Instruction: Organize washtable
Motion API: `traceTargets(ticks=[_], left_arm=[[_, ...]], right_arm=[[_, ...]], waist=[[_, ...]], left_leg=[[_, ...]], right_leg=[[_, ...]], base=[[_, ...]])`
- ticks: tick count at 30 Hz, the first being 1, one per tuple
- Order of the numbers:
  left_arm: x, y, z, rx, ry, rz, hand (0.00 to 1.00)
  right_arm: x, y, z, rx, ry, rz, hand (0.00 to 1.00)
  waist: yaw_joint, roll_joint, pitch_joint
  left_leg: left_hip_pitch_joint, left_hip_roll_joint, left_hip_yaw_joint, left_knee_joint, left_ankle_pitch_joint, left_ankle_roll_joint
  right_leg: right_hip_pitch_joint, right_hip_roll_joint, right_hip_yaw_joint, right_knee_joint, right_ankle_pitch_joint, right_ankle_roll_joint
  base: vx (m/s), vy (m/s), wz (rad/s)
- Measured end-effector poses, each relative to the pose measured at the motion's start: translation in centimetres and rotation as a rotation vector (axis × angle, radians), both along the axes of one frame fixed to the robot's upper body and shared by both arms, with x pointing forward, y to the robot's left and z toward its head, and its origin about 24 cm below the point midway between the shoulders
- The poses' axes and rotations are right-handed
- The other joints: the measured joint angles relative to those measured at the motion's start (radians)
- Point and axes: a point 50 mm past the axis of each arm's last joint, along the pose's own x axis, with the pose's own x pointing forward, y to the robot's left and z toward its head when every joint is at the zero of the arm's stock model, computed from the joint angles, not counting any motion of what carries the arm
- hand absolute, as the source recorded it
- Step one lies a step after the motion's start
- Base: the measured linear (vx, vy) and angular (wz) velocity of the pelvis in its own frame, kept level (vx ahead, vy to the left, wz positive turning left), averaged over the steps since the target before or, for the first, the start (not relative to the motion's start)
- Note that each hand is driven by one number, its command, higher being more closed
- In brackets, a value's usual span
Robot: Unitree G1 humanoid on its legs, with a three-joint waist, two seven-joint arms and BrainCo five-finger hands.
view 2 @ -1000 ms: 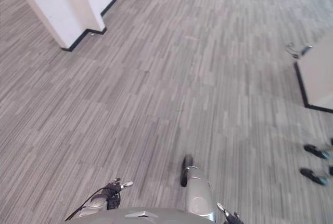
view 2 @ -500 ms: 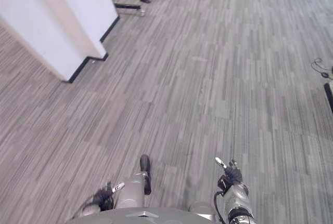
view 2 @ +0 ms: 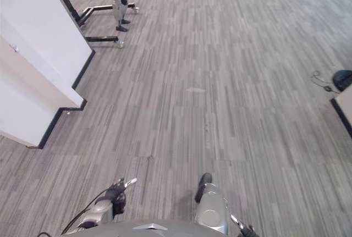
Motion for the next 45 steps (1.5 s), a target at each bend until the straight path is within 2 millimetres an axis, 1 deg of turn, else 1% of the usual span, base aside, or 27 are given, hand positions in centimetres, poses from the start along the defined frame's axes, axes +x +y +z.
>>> traceTargets(ticks=[1, 2, 3, 5, 7, 9, 10, 12, 13, 14, 15, 16, 17, 18, 19, 20, 21, 22, 24, 26, 27, 28, 29, 30, 31, 43, 45], left_arm=[[-0.2, -0.1, -0.1, -0.006, 0.005, 0.007, 0.00], [-1.0, -0.8, -0.5, -0.032, 0.029, 0.033, 0.00], [-2.0, -1.3, -0.8, -0.056, 0.053, 0.063, 0.00], [-3.1, -0.9, -1.0, -0.059, 0.071, 0.078, 0.00], [-3.1, 0.3, -0.8, -0.035, 0.058, 0.093, 0.00], [-2.5, 1.2, -0.4, -0.014, 0.014, 0.104, 0.00], [-2.4, 1.3, -0.3, -0.015, 0.008, 0.112, 0.00], [-2.3, 1.0, -0.4, -0.014, 0.013, 0.110, 0.00], [-2.3, 0.9, -0.4, -0.012, 0.015, 0.106, 0.00], [-2.3, 0.7, -0.4, -0.009, 0.019, 0.097, 0.00], [-2.5, 0.6, -0.6, -0.010, 0.031, 0.091, 0.00], [-2.3, 0.8, -0.5, -0.008, 0.027, 0.093, 0.00], [-2.2, 0.9, -0.5, -0.003, 0.027, 0.086, 0.00], [-1.8, 0.7, -0.5, 0.002, 0.032, 0.057, 0.00], [-1.5, 0.6, -0.4, 0.011, 0.034, 0.019, 0.00], [-1.3, 0.5, -0.4, 0.015, 0.029, 0.008, 0.00], [-1.3, 0.6, -0.4, 0.024, 0.035, -0.012, 0.00], [-1.3, 0.6, -0.4, 0.024, 0.039, -0.013, 0.00], [-1.3, 0.4, -0.4, 0.028, 0.038, -0.029, 0.00], [-1.0, 0.7, -0.2, 0.042, 0.031, -0.033, 0.00], [-0.7, 1.2, 0.0, 0.059, 0.020, -0.035, 0.00], [-0.7, 1.5, 0.0, 0.067, 0.015, -0.036, 0.00], [-1.1, 1.4, -0.1, 0.066, 0.029, -0.030, 0.00], [-1.8, 0.6, -0.4, 0.043, 0.041, -0.028, 0.00], [-3.9, -0.1, -1.2, -0.007, 0.111, 0.009, 0.00], [-4.1, 0.0, -1.3, -0.006, 0.118, 0.012, 0.00], [-4.0, 0.4, -1.2, -0.007, 0.112, 0.049, 0.00]], right_arm=[[-0.2, 0.0, 0.0, 0.002, 0.005, -0.001, 0.00], [0.0, 0.1, -0.1, 0.010, 0.012, 0.000, 0.00], [0.3, 0.0, -0.1, 0.008, 0.005, 0.004, 0.00], [0.9, -0.4, 0.1, -0.005, -0.004, 0.016, 0.00], [2.2, -0.7, 0.3, -0.021, -0.032, 0.060, 0.00], [5.5, -0.8, 0.9, -0.051, -0.119, 0.108, 0.00], [6.5, -0.9, 1.1, -0.061, -0.146, 0.124, 0.00], [9.7, -1.1, 2.1, -0.090, -0.248, 0.144, 0.00], [10.1, -1.1, 2.2, -0.093, -0.259, 0.147, 0.00], [10.3, -1.2, 2.4, -0.100, -0.276, 0.151, 0.00], [10.0, -1.3, 2.4, -0.108, -0.277, 0.153, 0.00], [9.6, -1.1, 2.2, -0.101, -0.261, 0.162, 0.00], [9.0, -0.9, 2.0, -0.097, -0.243, 0.173, 0.00], [7.9, -0.8, 1.7, -0.089, -0.212, 0.179, 0.00], [7.4, -0.6, 1.5, -0.078, -0.198, 0.176, 0.00], [7.0, -0.3, 1.3, -0.069, -0.187, 0.173, 0.00], [6.4, 0.3, 1.0, -0.044, -0.163, 0.170, 0.00], [6.3, 0.3, 0.9, -0.037, -0.156, 0.171, 0.00], [6.1, 0.3, 0.8, -0.032, -0.147, 0.172, 0.00], [6.0, 0.4, 0.8, -0.029, -0.145, 0.171, 0.00], [5.5, 0.8, 0.6, -0.017, -0.134, 0.164, 0.00], [5.2, 1.1, 0.5, -0.008, -0.127, 0.160, 0.00], [4.8, 1.1, 0.4, -0.005, -0.115, 0.159, 0.00], [4.5, 0.9, 0.4, -0.012, -0.107, 0.160, 0.00], [2.9, 1.1, 0.2, 0.004, -0.073, 0.153, 0.00], [2.0, 0.8, 0.1, 0.003, -0.060, 0.118, 0.00], [2.1, 0.6, 0.2, 0.000, -0.062, 0.098, 0.00]], waist=[[-0.002, 0.001, -0.003], [-0.003, 0.005, 0.002], [-0.001, 0.037, 0.005], [0.024, 0.058, 0.020], [0.040, 0.040, 0.021], [0.045, 0.006, 0.023], [0.048, 0.005, 0.024], [0.051, 0.008, 0.028], [0.053, 0.008, 0.028], [0.057, 0.014, 0.025], [0.063, 0.023, 0.020], [0.071, 0.009, 0.023], [0.067, -0.002, 0.019], [0.055, -0.031, 0.010], [0.038, -0.035, 0.011], [0.031, -0.035, 0.018], [0.035, -0.033, 0.036], [0.036, -0.027, 0.040], [0.040, -0.005, 0.047], [0.038, -0.014, 0.036], [0.040, -0.048, 0.015], [0.040, -0.075, 0.005], [0.042, -0.072, 0.006], [0.048, -0.048, -0.012], [0.070, -0.026, -0.079], [0.067, -0.024, -0.097], [0.067, -0.020, -0.094]], left_leg=[[-0.005, 0.004, 0.003, 0.044, -0.011, -0.005], [-0.088, 0.072, 0.033, 0.323, -0.015, 0.004], [-0.196, 0.176, 0.024, 0.619, 0.079, 0.018], [-0.313, 0.294, 0.001, 0.975, 0.180, 0.020], [-0.414, 0.305, 0.007, 1.098, 0.170, 0.023], [-0.501, 0.307, 0.154, 0.899, 0.160, 0.021], [-0.513, 0.305, 0.194, 0.812, 0.156, 0.019], [-0.482, 0.231, 0.302, 0.315, 0.193, -0.040], [-0.469, 0.204, 0.309, 0.192, 0.224, -0.048], [-0.451, 0.173, 0.306, 0.058, 0.276, -0.040], [-0.448, 0.166, 0.300, 0.046, 0.293, -0.028], [-0.450, 0.152, 0.287, 0.126, 0.273, 0.063], [-0.454, 0.142, 0.286, 0.158, 0.273, 0.071], [-0.425, 0.091, 0.286, 0.163, 0.234, 0.090], [-0.400, 0.057, 0.283, 0.149, 0.227, 0.108], [-0.383, 0.051, 0.281, 0.142, 0.223, 0.114], [-0.325, 0.047, 0.279, 0.111, 0.215, 0.120], [-0.297, 0.047, 0.281, 0.087, 0.218, 0.116], [-0.225, 0.048, 0.275, 0.007, 0.232, 0.094], [-0.195, 0.046, 0.251, -0.035, 0.248, 0.071], [-0.199, 0.024, 0.230, -0.049, 0.257, 0.054], [-0.193, 0.009, 0.218, -0.061, 0.255, 0.039], [-0.158, 0.013, 0.198, -0.094, 0.270, 0.003], [-0.146, 0.033, 0.200, -0.115, 0.277, -0.010], [-0.111, 0.081, 0.187, -0.168, 0.284, -0.047], [-0.161, 0.081, 0.160, -0.188, 0.281, -0.051], [-0.244, 0.124, 0.142, -0.052, 0.204, -0.056]], right_leg=[[0.001, 0.000, 0.007, 0.015, -0.010, -0.014], [0.027, 0.011, 0.011, 0.055, -0.072, -0.018], [0.093, 0.070, -0.004, 0.032, -0.109, -0.028], [0.216, 0.147, -0.004, -0.009, -0.155, -0.068], [0.315, 0.174, 0.005, -0.081, -0.167, -0.049], [0.388, 0.179, 0.034, -0.178, -0.157, -0.025], [0.403, 0.180, 0.043, -0.197, -0.153, -0.020], [0.445, 0.181, 0.071, -0.242, -0.145, 0.017], [0.456, 0.181, 0.079, -0.247, -0.152, 0.028], [0.470, 0.182, 0.090, -0.248, -0.169, 0.054], [0.493, 0.183, 0.093, -0.230, -0.210, 0.084], [0.509, 0.152, 0.096, -0.175, -0.284, 0.107], [0.511, 0.125, 0.097, -0.120, -0.308, 0.143], [0.455, 0.046, 0.099, 0.065, -0.311, 0.184], [0.358, -0.021, 0.122, 0.282, -0.224, 0.208], [0.313, -0.045, 0.139, 0.375, -0.168, 0.199], [0.261, -0.075, 0.136, 0.462, -0.184, 0.165], [0.256, -0.082, 0.111, 0.445, -0.197, 0.143], [0.247, -0.093, 0.022, 0.313, -0.219, 0.123], [0.248, -0.076, -0.003, 0.064, -0.198, 0.149], [0.247, -0.070, 0.018, -0.129, -0.062, 0.141], [0.244, -0.075, 0.032, -0.165, 0.023, 0.147], [0.269, -0.061, 0.032, -0.174, 0.045, 0.145], [0.291, -0.025, 0.030, -0.214, 0.046, 0.142], [0.404, 0.091, 0.005, -0.463, 0.125, 0.142], [0.394, 0.093, -0.049, -0.488, 0.116, 0.142], [0.377, 0.090, -0.079, -0.441, 0.073, 0.139]], base=[[0.46, -0.305, -0.19], [0.51, -0.255, -0.31], [0.58, -0.280, -0.37], [0.57, -0.245, -0.47], [0.46, -0.201, -0.35], [0.42, -0.151, -0.26], [0.17, -0.100, -0.43], [-0.10, -0.045, -0.47], [-0.05, 0.026, -0.42], [0.12, 0.135, -0.42], [0.32, 0.252, -0.56], [0.39, 0.264, -0.43], [0.50, 0.245, -0.15], [0.58, 0.222, 0.26], [0.59, 0.209, 0.37], [0.57, 0.201, 0.31], [0.32, 0.125, 0.10], [0.23, 0.124, -0.05], [-0.02, 0.101, 0.03], [-0.11, 0.093, 0.48], [-0.12, 0.017, 0.69], [-0.02, -0.145, 0.67], [0.11, -0.224, 0.28], [0.12, -0.187, 0.14], [0.06, -0.068, -0.04], [0.00, -0.006, 0.10], [0.05, -0.063, 0.31]])
